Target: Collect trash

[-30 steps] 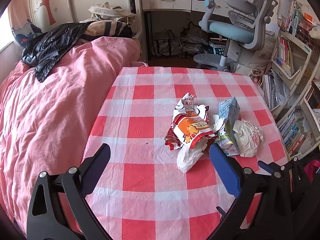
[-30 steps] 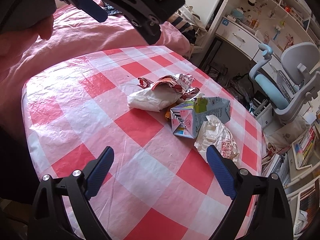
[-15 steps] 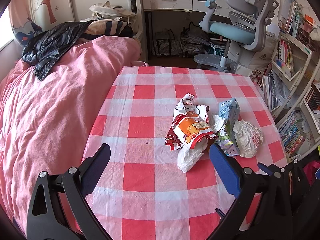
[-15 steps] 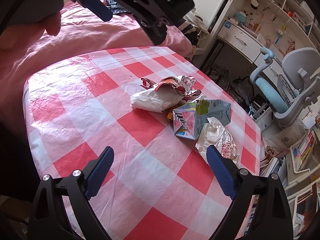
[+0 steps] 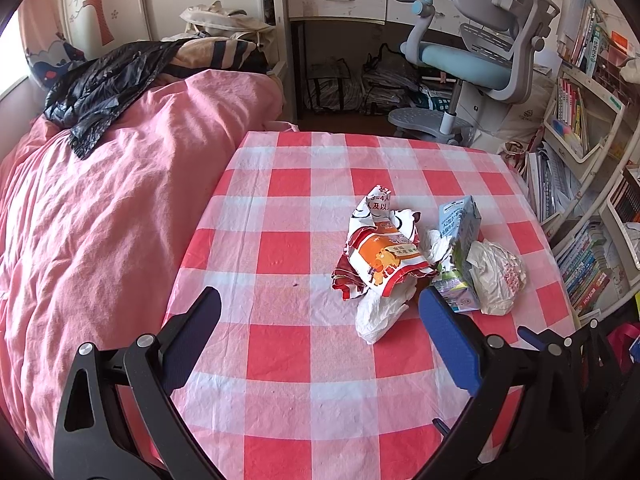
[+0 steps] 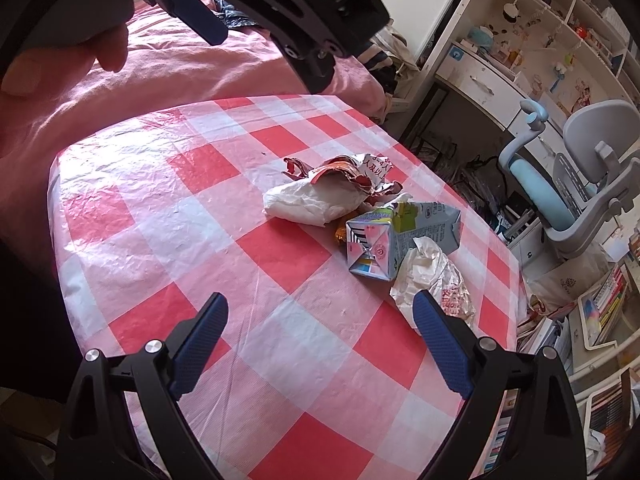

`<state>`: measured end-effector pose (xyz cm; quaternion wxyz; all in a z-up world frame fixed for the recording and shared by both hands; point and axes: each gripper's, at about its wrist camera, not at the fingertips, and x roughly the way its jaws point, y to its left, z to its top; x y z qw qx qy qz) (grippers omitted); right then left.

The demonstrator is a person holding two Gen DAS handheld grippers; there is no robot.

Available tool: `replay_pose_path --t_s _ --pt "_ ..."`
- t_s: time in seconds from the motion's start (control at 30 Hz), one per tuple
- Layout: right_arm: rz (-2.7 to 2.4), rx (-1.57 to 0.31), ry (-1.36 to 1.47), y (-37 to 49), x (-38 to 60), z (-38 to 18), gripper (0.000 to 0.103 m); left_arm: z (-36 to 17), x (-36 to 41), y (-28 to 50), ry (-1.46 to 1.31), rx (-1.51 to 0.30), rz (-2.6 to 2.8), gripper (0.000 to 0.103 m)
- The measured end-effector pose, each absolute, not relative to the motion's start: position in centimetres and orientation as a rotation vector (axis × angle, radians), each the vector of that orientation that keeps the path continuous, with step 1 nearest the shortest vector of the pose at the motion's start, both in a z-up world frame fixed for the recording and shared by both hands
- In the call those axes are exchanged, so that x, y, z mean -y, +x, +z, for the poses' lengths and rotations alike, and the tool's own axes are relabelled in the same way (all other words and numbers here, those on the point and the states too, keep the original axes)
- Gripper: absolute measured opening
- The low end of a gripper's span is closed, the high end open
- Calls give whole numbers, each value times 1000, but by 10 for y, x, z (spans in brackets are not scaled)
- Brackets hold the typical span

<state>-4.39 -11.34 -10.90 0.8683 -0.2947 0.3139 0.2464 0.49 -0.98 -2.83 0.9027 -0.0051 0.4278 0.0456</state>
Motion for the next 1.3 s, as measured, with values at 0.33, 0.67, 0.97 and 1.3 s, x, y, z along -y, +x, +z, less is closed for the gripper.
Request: replay_pose_path --t_s 0.33,0.67,0.97,1.3 --pt "519 -652 -635 -47 113 -110 90 -29 9 4 -12 -886 97 96" --pt "522 -649 -653 -49 112 -113 91 -29 8 4 -13 -887 97 96" --pt "526 -645 -661 -50 112 -113 91 -29 8 5 -15 -887 99 96" --pt "529 -641 -676 -52 110 -114 91 -28 7 6 -15 -888 100 96"
